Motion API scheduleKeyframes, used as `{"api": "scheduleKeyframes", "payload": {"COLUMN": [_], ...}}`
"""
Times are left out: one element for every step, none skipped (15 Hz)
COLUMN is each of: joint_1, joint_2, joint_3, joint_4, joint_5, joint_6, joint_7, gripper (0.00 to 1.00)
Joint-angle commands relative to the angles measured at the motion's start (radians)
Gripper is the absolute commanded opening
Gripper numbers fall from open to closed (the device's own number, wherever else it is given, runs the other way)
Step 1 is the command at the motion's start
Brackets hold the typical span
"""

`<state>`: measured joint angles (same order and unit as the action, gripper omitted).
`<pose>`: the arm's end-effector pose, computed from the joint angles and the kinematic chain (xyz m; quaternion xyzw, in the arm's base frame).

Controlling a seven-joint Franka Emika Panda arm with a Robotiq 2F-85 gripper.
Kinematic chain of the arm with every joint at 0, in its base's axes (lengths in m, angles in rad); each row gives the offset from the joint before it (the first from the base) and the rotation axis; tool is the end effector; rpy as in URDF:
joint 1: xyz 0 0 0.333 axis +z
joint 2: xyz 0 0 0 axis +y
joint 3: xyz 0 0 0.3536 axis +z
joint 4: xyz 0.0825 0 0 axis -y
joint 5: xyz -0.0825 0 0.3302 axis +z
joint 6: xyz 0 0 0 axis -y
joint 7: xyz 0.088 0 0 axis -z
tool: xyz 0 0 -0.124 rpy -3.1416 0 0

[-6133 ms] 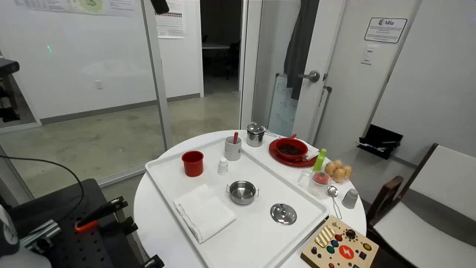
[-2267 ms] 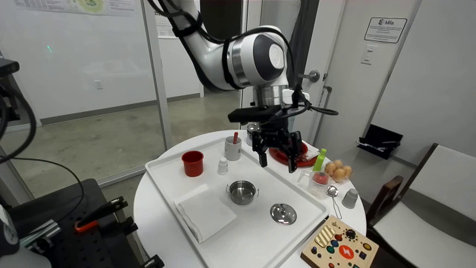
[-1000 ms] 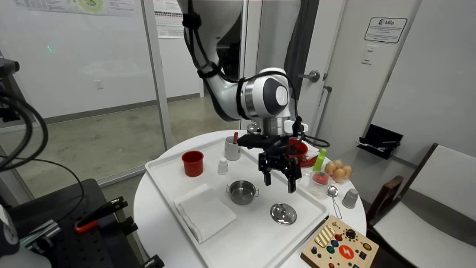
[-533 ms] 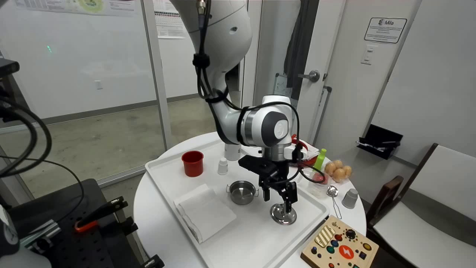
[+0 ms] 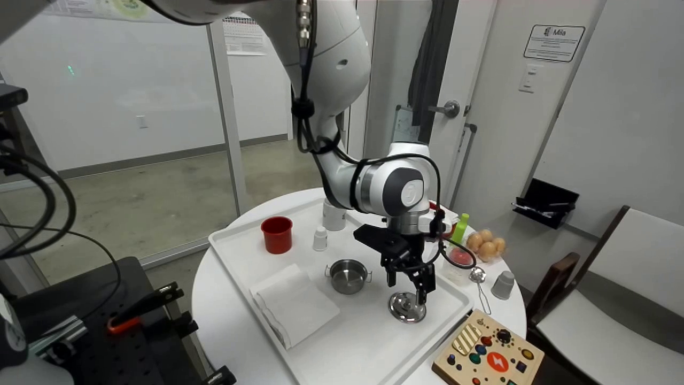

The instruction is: Pick the lid on the tray and put it on the pot

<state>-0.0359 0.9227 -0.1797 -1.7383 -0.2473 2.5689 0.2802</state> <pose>0.6241 -0.1232 0.1015 0.9841 -0.1070 -0.0402 0.1361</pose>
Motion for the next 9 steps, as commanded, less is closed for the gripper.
{"api": "scheduleKeyframes", "payload": {"joint_1": [-0.010,-0.015,-0.019,-0.024,-0.028,-0.031,-0.033,-0.035,-0.038], "joint_2": [0.058,0.067,0.078,0.090,0.102,0.115,0.127,0.139,0.149], "joint_3": [0.005,0.009,0.013,0.017,0.019,0.021,0.021,0.021,0.022], "joint_4": [0.105,0.122,0.139,0.158,0.175,0.194,0.211,0.228,0.243], "joint_5": [0.054,0.061,0.068,0.075,0.079,0.084,0.088,0.090,0.093], "joint_6": [-0.038,-0.047,-0.057,-0.071,-0.085,-0.101,-0.116,-0.131,-0.143], "joint_7": [-0.062,-0.073,-0.085,-0.096,-0.105,-0.111,-0.117,-0.121,-0.125], "gripper": [1.00,1.00,1.00,1.00,1.00,1.00,1.00,1.00,1.00]}}
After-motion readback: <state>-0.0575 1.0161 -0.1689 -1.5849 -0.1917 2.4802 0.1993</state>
